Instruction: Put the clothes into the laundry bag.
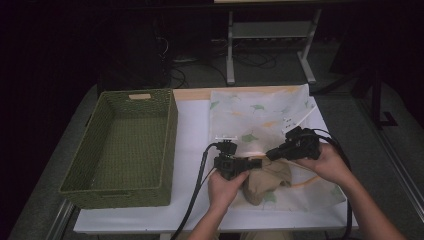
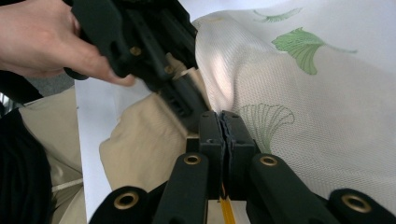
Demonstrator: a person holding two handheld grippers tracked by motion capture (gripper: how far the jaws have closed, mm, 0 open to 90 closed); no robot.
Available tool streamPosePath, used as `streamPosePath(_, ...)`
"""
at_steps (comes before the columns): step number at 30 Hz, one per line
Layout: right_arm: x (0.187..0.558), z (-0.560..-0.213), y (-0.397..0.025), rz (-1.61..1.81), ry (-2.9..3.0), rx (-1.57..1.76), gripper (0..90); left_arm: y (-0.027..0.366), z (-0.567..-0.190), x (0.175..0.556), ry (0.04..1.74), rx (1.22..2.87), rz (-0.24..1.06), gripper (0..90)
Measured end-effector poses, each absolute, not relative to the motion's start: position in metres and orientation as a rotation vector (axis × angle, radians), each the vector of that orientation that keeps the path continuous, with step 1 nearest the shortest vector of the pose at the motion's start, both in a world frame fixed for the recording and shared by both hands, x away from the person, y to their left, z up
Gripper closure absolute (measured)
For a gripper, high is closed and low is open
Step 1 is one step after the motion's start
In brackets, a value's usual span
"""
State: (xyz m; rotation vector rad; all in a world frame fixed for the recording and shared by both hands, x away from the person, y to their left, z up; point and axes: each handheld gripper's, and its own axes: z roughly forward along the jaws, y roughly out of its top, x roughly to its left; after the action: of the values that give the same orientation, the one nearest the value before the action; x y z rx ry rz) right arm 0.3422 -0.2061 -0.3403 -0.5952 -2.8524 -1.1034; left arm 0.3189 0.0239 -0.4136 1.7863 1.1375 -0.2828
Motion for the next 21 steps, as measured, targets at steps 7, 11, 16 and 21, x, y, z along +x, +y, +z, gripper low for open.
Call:
streamPosePath(7,0.34,-0.342,-0.208,-1.107,-2.845,-0.601,87.5,0.034,-0.404,0.302,1.094,1.784,-0.303,42.8)
streamPosePath(11,0.342,-0.343,-0.206,-1.11,-2.847,-0.603,87.5,0.036,-0.399,0.293,1.08,1.816,-0.308,38.9)
streamPosePath(16,0.342,-0.345,-0.204,-1.107,-2.845,-0.604,87.5,0.024,-0.405,0.29,1.078,1.904,-0.254,36.5)
streamPosePath(21,0.34,-0.345,-0.203,-1.098,-2.853,-0.599,87.4,0.013,-0.418,0.293,1.093,1.916,-0.228,49.5)
